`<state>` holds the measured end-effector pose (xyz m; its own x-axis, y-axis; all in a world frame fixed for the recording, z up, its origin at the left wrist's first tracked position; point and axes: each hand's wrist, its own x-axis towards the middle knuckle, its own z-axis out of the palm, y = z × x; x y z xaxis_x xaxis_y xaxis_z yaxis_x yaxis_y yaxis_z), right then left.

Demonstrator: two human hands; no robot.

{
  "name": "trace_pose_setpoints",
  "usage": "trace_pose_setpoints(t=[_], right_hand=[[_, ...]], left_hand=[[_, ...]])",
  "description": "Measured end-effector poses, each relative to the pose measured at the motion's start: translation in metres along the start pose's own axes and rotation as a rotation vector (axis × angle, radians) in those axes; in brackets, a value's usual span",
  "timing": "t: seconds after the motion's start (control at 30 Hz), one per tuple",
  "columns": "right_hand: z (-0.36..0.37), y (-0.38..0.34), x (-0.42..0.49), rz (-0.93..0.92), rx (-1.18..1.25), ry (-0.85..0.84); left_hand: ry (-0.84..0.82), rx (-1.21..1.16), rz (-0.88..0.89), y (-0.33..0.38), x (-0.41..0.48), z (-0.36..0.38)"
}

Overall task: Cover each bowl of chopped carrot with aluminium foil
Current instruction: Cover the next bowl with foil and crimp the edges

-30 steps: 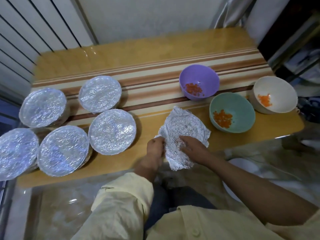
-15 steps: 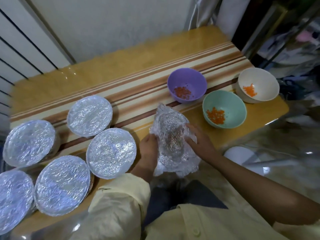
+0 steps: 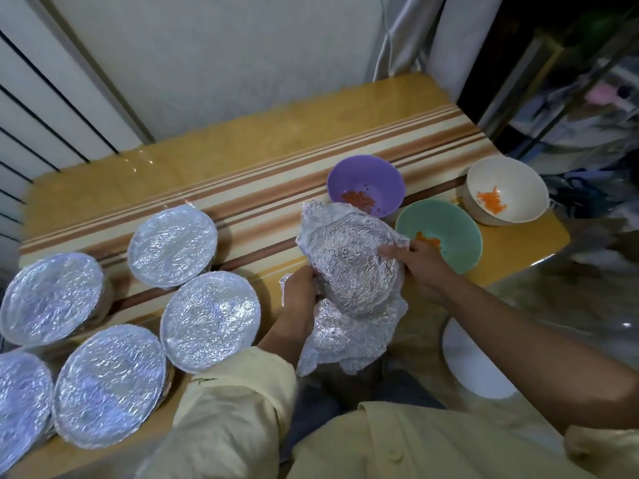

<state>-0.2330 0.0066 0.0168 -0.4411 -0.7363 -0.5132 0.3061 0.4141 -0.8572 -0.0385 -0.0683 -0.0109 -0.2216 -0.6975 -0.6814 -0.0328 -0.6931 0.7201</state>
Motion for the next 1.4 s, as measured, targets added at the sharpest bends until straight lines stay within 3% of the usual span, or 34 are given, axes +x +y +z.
trace_pose_setpoints(t=[0.2, 0.4, 0.53, 0.63, 0.87, 1.0, 1.1, 1.2, 1.33, 1.4], right_hand=[[-0.048, -0.027, 0.025, -0.023, 0.149, 0.082], [-0.101, -0.034, 0.041, -0.008, 0.147, 0.126], [-0.125, -0.037, 0.046, 0.005, 0.140, 0.096], [-0.138, -0.038, 0.051, 0.013, 0.134, 0.059], [-0.156, -0.036, 0.053, 0.006, 0.093, 0.000], [-0.168, -0.038, 0.053, -0.043, 0.044, 0.030], [-0.179, -0.036, 0.052, -0.106, -0.069, 0.031], [-0.190, -0.030, 0.055, -0.172, -0.189, 0.063], [-0.196, -0.023, 0.058, -0.217, -0.332, 0.115], [-0.193, -0.020, 0.057, -0.196, -0.374, 0.097]], left_hand=[[0.131, 0.563, 0.168, -0.027, -0.001, 0.016], [-0.145, 1.166, 0.377, -0.065, -0.021, 0.070], [-0.075, 1.619, 0.340, -0.094, -0.026, 0.102], [-0.048, 1.716, 0.305, -0.101, -0.029, 0.108], [-0.031, 1.652, 0.197, -0.098, -0.027, 0.098], [0.127, 1.526, 0.179, -0.095, -0.022, 0.089], [0.278, 1.406, 0.277, -0.083, -0.019, 0.097], [0.216, 1.068, 0.413, -0.062, -0.020, 0.128], [0.144, 0.388, 0.265, -0.040, -0.017, 0.177], [0.178, 0.258, 0.254, -0.037, -0.011, 0.189]])
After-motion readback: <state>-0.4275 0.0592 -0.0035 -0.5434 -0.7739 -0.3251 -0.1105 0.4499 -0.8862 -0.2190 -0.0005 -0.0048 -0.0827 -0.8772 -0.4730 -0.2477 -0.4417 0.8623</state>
